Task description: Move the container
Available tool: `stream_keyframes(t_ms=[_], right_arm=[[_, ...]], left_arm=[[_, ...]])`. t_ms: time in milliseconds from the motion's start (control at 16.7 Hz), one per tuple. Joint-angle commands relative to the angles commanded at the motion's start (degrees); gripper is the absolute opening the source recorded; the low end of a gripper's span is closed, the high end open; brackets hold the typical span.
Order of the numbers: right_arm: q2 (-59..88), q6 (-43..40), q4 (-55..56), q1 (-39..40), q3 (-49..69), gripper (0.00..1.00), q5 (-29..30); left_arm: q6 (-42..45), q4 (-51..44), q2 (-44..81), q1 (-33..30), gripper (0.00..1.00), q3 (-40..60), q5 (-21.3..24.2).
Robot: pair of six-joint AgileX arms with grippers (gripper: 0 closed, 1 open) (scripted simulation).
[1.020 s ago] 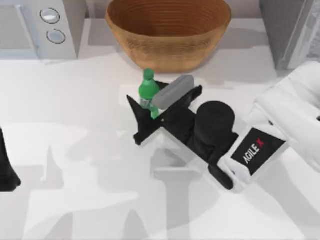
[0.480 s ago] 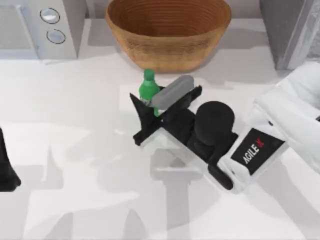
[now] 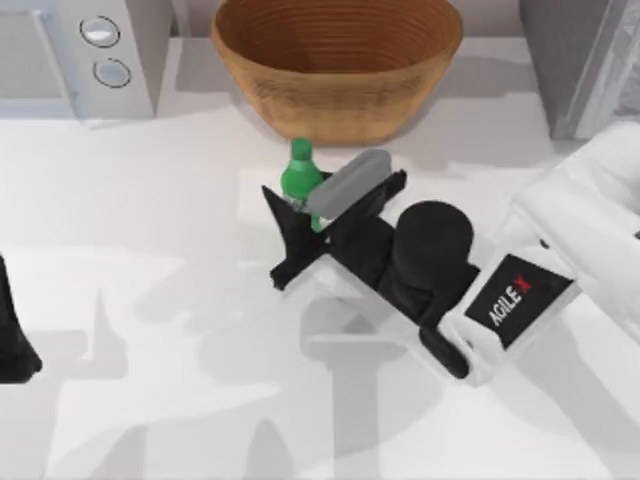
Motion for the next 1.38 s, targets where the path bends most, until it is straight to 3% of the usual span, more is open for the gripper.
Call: stream_keyframes(t_ms=[300,660,840,1020,1380], right_arm=[[-3.1,0.2,3.5,-11.9,-6.3,0.00,-12.0],[-10.8,0.3,8.8,-39.1,-20.2,0.00,-39.0],[-15.1,0.4,10.9,-50.0,-26.3,0.00,-49.8],[-18.1,0.4,12.1,-55.5,-30.1,0.00,-55.3],[-18.0,0.4,12.1,-55.8,-30.2,0.00,-55.7]], left_arm=[[0.0,0.0,0.0,0.0,1.00,0.0,0.0],[0.0,0.0,0.0,0.0,1.00,0.0,0.0],[0.0,0.0,0.0,0.0,1.00,0.0,0.0],[0.0,0.0,0.0,0.0,1.00,0.0,0.0],[0.0,0.0,0.0,0.0,1.00,0.0,0.0]])
